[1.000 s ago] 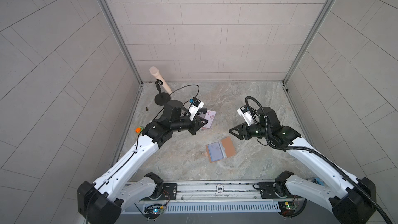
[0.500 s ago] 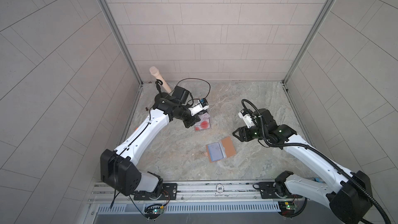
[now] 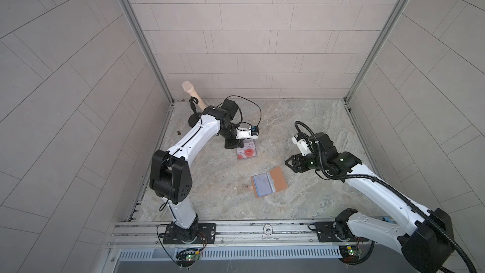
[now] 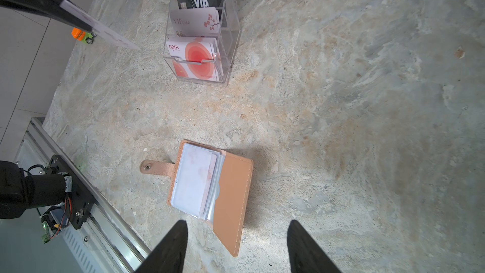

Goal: Take the credit cards out of the card holder
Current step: Place the credit card in the storage box.

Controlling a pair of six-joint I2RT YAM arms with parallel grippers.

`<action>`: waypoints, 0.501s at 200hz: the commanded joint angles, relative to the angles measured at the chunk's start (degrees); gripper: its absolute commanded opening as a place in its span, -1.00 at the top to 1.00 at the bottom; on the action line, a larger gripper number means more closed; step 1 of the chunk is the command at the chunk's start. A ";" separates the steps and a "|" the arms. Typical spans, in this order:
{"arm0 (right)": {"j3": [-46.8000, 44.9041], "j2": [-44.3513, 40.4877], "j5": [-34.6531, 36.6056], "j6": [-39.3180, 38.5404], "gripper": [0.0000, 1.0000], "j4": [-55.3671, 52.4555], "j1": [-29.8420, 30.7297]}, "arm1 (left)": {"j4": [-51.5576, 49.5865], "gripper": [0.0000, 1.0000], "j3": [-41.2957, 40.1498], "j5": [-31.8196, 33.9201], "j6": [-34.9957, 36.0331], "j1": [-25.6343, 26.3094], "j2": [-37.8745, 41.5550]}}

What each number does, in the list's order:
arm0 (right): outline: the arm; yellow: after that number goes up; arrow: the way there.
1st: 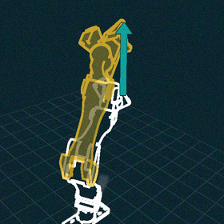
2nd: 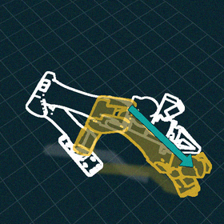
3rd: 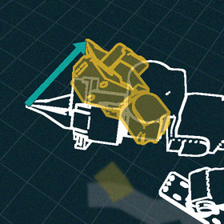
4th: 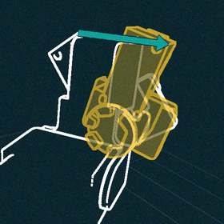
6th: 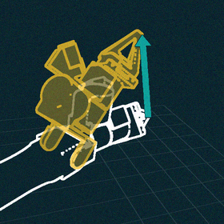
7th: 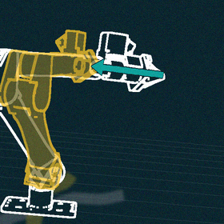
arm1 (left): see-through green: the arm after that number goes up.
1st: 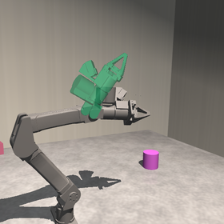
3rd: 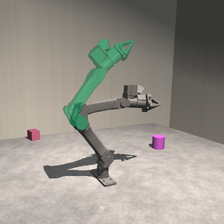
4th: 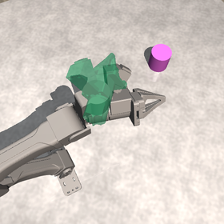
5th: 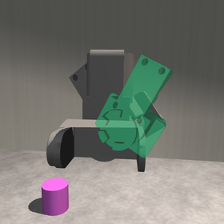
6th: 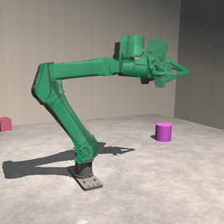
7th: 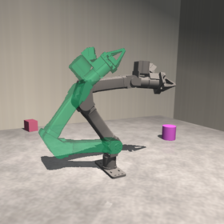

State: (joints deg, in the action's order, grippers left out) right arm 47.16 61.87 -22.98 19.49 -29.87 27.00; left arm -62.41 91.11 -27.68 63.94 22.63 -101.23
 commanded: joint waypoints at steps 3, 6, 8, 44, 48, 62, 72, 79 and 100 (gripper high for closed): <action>0.54 -0.77 1.01 -0.85 -0.27 -0.37 0.06 | -0.69 1.00 2.32 2.37 3.38 -0.62 -2.24; 0.55 -0.78 1.05 -0.81 -0.27 -0.41 0.05 | -0.35 1.00 2.36 2.37 3.49 -0.71 -2.41; 0.56 -0.76 1.09 -0.78 -0.27 -0.40 0.06 | -0.19 1.00 2.39 2.46 3.58 -0.72 -2.57; 0.55 -0.78 1.54 -0.89 -0.26 -0.54 0.06 | -0.14 1.00 5.57 3.58 5.03 -1.56 -6.59; 0.48 -0.78 1.60 -0.89 -0.27 -0.54 0.00 | -0.21 1.00 6.05 3.89 5.05 -1.62 -7.04; 0.56 -0.69 1.71 -1.01 -0.26 -0.54 0.07 | -0.10 1.00 7.20 3.96 5.14 -1.80 -8.28; 0.45 -0.67 1.79 -1.03 -0.26 -0.54 0.05 | 0.79 1.00 7.56 3.96 4.68 -1.83 -8.85; 0.44 -0.69 1.80 -1.04 -0.26 -0.52 0.02 | 1.33 1.00 7.81 3.93 4.55 -1.80 -9.26; 0.31 -0.77 1.98 -0.94 -0.27 -0.54 0.04 | 1.52 1.00 9.10 4.42 4.11 -1.80 -10.94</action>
State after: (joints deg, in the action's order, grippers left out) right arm 47.13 61.87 -21.89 19.46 -29.87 27.00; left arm -60.73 97.84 -23.88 67.57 21.21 -110.45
